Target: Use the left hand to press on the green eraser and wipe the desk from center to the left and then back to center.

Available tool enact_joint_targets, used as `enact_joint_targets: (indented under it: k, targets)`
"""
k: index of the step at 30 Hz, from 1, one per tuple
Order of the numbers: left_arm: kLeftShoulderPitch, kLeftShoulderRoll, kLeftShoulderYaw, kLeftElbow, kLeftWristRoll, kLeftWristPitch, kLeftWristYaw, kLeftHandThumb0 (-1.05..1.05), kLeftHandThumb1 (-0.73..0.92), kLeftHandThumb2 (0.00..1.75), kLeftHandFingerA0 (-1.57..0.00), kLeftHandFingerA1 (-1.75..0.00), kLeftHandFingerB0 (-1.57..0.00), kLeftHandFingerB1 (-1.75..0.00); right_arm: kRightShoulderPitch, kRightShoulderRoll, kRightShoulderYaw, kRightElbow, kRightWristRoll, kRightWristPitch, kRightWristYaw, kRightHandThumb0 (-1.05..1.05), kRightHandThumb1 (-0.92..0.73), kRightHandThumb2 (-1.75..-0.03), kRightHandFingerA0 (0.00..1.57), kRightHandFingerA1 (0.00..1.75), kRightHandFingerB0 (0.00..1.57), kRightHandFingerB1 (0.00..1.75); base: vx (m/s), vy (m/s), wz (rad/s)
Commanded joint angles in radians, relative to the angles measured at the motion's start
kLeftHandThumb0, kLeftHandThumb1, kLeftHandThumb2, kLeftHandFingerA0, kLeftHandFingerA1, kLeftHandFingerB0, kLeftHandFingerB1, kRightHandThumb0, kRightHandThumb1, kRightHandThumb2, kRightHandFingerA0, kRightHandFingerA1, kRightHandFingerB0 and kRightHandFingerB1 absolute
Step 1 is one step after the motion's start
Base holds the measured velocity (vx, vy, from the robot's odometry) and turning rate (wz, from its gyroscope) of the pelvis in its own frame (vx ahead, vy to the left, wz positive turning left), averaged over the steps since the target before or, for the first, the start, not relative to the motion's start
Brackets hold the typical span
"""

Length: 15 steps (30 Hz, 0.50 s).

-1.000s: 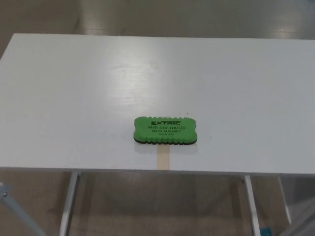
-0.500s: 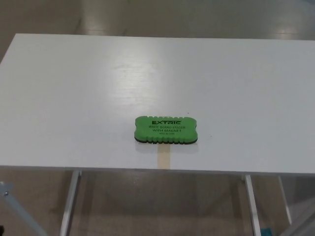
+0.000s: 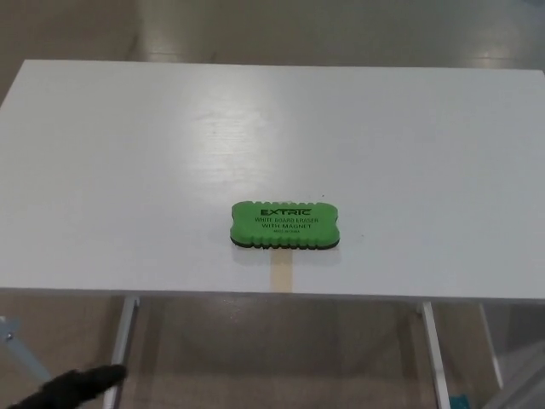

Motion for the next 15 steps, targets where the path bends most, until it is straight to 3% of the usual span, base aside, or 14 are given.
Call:
enact_joint_targets:
  k: [1,15]
  targets:
    - [0.091,0.065,-0.193,-0.280,-0.109,0.099,-0.288,-0.26,0.62,0.59,-0.59,-0.43,-0.58,-0.38,0.015,-0.007,0.045,0.050,-0.026,-0.077,0.049,-0.36,-0.68,-0.61,0.61,0.55,0.50,0.37,0.00,0.000,0.00]
    - [-0.050,0.131,-0.346,-0.655,-0.178,0.271,-0.280,-0.28,0.65,0.59,-0.54,-0.42,-0.51,-0.36,-0.009,-0.026,0.068,0.104,-0.037,-0.097,0.038,-0.35,-0.67,-0.61,0.59,0.53,0.50,0.37,0.00,0.000,0.00]
